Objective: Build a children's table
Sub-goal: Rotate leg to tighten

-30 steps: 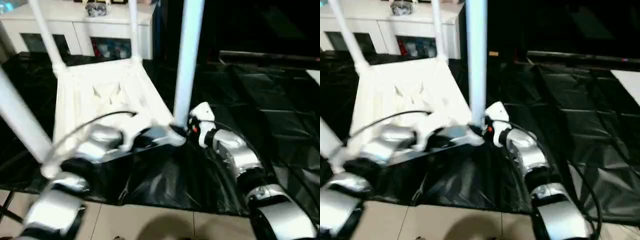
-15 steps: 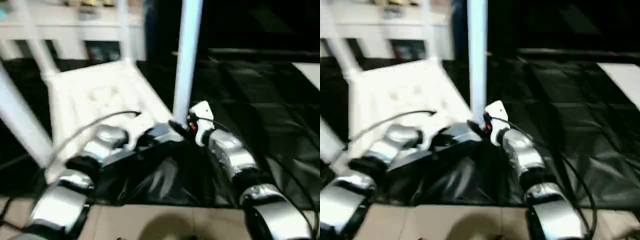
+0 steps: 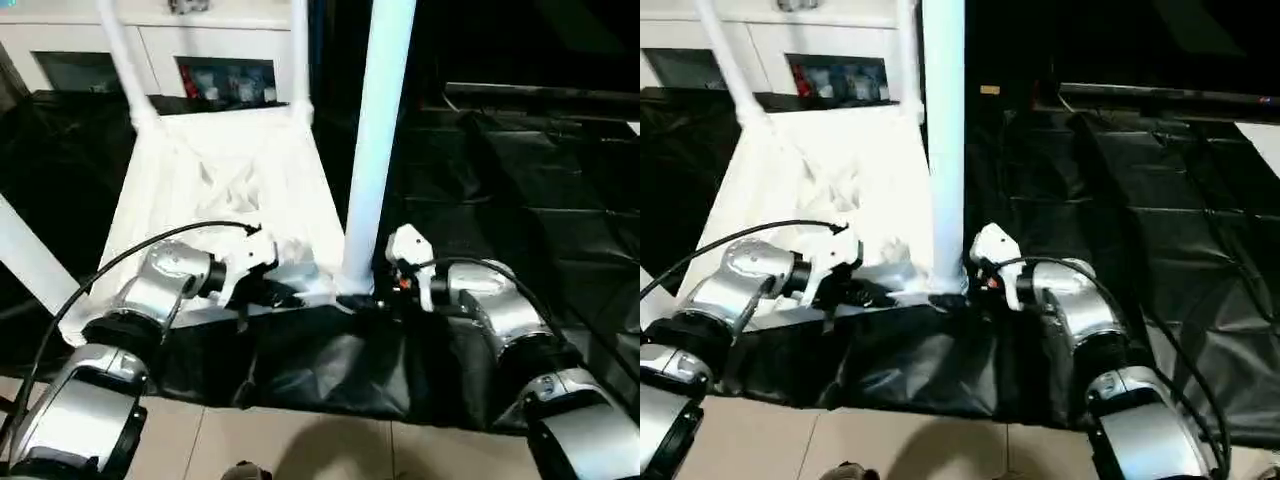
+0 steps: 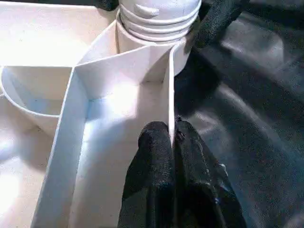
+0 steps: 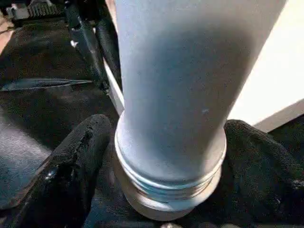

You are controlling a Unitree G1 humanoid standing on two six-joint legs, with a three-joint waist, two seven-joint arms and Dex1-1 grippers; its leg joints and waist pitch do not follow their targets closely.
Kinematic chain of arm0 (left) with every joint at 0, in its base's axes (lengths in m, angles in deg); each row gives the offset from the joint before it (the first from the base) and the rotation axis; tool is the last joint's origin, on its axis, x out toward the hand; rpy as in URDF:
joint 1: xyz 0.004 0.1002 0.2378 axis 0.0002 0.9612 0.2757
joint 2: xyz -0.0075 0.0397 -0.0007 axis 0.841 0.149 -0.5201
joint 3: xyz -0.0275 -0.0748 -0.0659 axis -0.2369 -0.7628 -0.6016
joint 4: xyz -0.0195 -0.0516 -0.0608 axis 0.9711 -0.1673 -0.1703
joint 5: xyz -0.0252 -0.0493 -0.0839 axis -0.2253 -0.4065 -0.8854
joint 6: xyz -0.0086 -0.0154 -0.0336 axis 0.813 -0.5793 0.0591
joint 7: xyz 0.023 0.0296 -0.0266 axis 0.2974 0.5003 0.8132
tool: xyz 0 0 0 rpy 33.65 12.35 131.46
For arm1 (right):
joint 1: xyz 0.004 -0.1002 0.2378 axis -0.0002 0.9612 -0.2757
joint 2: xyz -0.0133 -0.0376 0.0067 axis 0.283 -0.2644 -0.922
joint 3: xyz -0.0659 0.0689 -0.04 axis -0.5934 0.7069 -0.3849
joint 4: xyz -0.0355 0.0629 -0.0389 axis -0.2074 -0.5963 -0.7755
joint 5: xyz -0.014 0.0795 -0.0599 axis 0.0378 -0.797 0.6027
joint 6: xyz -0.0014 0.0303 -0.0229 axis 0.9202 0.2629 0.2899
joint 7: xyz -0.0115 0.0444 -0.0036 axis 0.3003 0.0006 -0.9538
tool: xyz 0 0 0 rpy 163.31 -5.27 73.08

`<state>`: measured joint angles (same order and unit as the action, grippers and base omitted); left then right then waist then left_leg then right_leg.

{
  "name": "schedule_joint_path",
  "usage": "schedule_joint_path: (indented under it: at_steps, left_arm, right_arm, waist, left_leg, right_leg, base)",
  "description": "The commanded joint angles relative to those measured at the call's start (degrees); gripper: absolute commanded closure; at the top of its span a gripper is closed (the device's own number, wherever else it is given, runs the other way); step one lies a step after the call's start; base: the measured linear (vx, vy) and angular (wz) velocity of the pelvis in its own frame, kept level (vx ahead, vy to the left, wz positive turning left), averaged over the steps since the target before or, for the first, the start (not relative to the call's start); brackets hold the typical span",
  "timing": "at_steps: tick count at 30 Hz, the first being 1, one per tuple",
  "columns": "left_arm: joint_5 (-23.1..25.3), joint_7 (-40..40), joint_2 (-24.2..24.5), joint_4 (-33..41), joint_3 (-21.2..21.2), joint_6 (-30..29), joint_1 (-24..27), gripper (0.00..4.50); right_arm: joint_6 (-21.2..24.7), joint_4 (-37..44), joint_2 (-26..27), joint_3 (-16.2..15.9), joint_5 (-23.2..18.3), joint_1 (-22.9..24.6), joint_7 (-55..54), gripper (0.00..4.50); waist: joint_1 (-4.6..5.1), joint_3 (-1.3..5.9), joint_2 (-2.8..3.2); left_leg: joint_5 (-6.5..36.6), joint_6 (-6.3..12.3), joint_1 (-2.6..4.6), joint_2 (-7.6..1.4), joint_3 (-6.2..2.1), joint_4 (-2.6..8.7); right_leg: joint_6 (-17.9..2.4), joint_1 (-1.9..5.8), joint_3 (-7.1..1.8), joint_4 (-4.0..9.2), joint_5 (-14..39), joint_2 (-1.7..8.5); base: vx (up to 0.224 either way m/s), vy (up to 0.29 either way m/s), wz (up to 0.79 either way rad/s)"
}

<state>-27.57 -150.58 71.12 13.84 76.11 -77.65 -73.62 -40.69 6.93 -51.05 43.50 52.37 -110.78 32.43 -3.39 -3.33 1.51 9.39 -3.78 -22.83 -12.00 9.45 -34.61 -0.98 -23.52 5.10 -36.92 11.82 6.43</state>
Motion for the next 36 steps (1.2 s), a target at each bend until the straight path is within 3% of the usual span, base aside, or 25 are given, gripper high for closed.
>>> schedule_joint_path:
  at_steps: [1,6,7,10,13,26,34,36]
  left_arm:
    - [-1.8,-2.9,-0.9,1.5,0.2,1.5,-0.5,4.5]
    - [-1.2,-3.1,-0.5,0.8,0.4,2.0,-0.9,4.5]
    - [-1.2,-3.3,-0.4,0.9,0.3,2.0,-0.8,4.5]
    - [-0.6,-2.7,-0.2,0.7,0.1,2.1,-0.9,4.5]
    - [-0.4,-2.3,-0.3,0.4,0.0,2.3,-0.9,4.5]
    - [-0.5,-2.1,-0.4,0.4,-0.2,2.3,-0.6,4.5]
    - [0.0,-1.4,-0.8,0.0,-0.1,1.7,-0.7,4.5]
    - [1.7,2.9,-2.0,-0.5,0.4,0.9,-1.1,4.5]
  right_arm:
    - [0.1,-0.5,0.8,-1.6,0.3,-0.9,1.7,0.5]
    - [-1.7,0.0,0.9,-1.8,0.1,-1.3,2.7,0.5]
    - [-2.1,0.3,0.9,-1.8,-0.2,-1.3,3.2,0.5]
    - [-3.0,1.4,0.7,-1.9,-0.3,-1.0,4.1,0.5]
    - [-3.1,1.2,0.6,-2.2,0.4,-0.7,3.8,0.5]
    - [-2.5,-1.5,1.5,-0.9,0.2,-1.5,2.7,1.64]
    - [-1.7,-1.8,2.5,0.1,-0.8,-0.8,1.5,1.78]
    - [-0.7,-2.3,3.7,1.7,-1.5,-0.3,-2.2,1.78]
  waist:
    - [0.09,4.21,-0.36]
    - [-0.13,4.2,-0.64]
    - [-0.27,4.35,-0.87]
    - [-0.38,4.43,-0.79]
    - [-0.43,4.32,-0.76]
    - [-0.72,4.26,-0.75]
    - [-0.69,4.2,-0.52]
    - [-0.69,4.15,-0.64]
  left_leg:
    - [15.3,2.9,1.4,-1.16,0.4,4.23]
    - [14.7,2.62,1.53,-1.09,0.68,4.22]
    - [13.1,3.1,1.53,-1.03,0.78,4.07]
    - [10.8,4.39,1.43,-0.94,0.92,3.91]
    - [11.5,4.48,1.41,-0.92,0.95,3.94]
    - [12.0,3.84,1.4,-0.98,0.98,4.04]
    - [13.1,3.28,1.5,-1.02,0.96,4.19]
    - [13.6,2.98,1.54,-1.01,0.95,4.25]
  right_leg:
    - [-14.8,3.33,-2.4,4.67,8.9,1.72]
    - [-14.6,3.11,-2.95,4.59,7.7,1.67]
    - [-14.8,3.16,-3.07,4.4,5.6,1.6]
    - [-15.3,3.19,-3.09,4.11,2.5,1.49]
    - [-15.1,3.21,-3.13,4.32,4.1,1.59]
    - [-14.5,3.12,-3.18,4.48,5.8,1.56]
    - [-14.6,3.01,-3.21,4.56,6.2,1.54]
    - [-14.4,3.04,-3.24,4.64,6.9,1.56]
  base:
    - [0.0,0.0,0.0]
    - [0.0,0.0,0.0]
    - [0.0,0.0,0.0]
    - [0.0,0.0,0.0]
    - [0.0,0.0,0.0]
    - [0.0,0.0,0.0]
    - [0.0,0.0,0.0]
    - [0.0,0.0,0.0]
